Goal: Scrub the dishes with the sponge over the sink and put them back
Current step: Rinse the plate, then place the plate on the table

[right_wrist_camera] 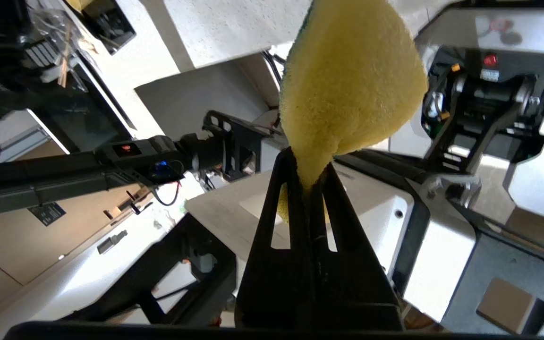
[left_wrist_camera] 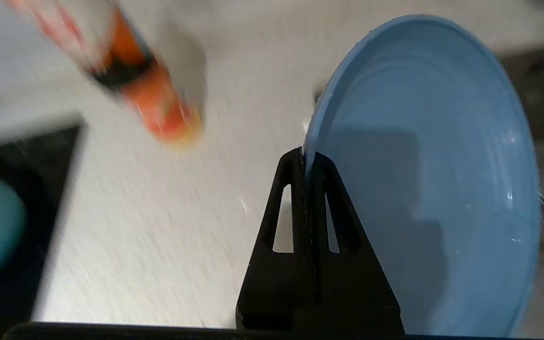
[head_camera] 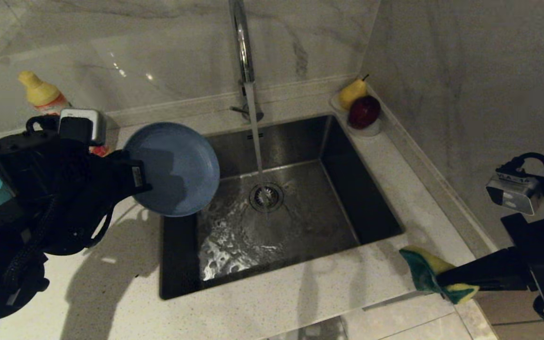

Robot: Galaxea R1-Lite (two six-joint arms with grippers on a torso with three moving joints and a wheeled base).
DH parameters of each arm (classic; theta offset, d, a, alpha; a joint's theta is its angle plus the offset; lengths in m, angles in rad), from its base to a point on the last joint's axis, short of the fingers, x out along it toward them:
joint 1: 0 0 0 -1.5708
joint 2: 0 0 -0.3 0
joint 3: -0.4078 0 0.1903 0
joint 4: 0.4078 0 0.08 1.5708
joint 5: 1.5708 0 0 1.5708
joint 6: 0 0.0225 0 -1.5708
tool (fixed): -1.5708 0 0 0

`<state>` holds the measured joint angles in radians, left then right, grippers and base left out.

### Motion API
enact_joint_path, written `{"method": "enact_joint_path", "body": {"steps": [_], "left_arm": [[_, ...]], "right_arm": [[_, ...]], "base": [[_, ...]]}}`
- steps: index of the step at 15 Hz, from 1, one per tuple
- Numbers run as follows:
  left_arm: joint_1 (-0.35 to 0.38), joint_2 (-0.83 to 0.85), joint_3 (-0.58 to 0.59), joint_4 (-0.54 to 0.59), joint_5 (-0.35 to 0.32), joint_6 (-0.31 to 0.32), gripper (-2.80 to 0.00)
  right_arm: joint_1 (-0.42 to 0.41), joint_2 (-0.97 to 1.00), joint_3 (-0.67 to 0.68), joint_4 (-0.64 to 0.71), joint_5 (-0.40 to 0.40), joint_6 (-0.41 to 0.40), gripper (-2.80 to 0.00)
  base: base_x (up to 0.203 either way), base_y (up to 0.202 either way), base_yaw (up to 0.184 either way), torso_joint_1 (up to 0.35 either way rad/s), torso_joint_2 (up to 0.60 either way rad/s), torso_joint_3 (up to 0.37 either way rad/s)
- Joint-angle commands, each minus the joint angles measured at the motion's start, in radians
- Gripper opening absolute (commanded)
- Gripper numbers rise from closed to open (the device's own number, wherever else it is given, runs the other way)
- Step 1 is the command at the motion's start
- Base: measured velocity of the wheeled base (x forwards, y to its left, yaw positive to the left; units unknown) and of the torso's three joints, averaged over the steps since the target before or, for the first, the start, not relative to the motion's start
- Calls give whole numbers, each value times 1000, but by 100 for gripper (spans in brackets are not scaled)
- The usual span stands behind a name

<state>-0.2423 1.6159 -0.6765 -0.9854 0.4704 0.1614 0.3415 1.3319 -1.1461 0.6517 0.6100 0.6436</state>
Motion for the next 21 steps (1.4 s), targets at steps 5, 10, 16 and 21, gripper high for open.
{"method": "enact_joint_path", "body": {"steps": [5,10,16,21], "left_arm": [[64,-152,-255,813,-212,-528,-280],[276,-269,-387,1143,-422,-790,-280],[548,-353,-189,1078,-414,-672,-280],[682,-352,-83,1016,-416,-644,-280]], "right_arm": [[-9,-14,32,-3,2,4,-280],[-10,-18,58,-3,3,0,-280],[-9,-19,77,-37,4,5,-280],[-7,-8,91,-39,4,2,-280]], "base": [[0,0,0,0,0,0],[0,0,0,0,0,0],[0,0,0,0,0,0],[0,0,0,0,0,0]]}}
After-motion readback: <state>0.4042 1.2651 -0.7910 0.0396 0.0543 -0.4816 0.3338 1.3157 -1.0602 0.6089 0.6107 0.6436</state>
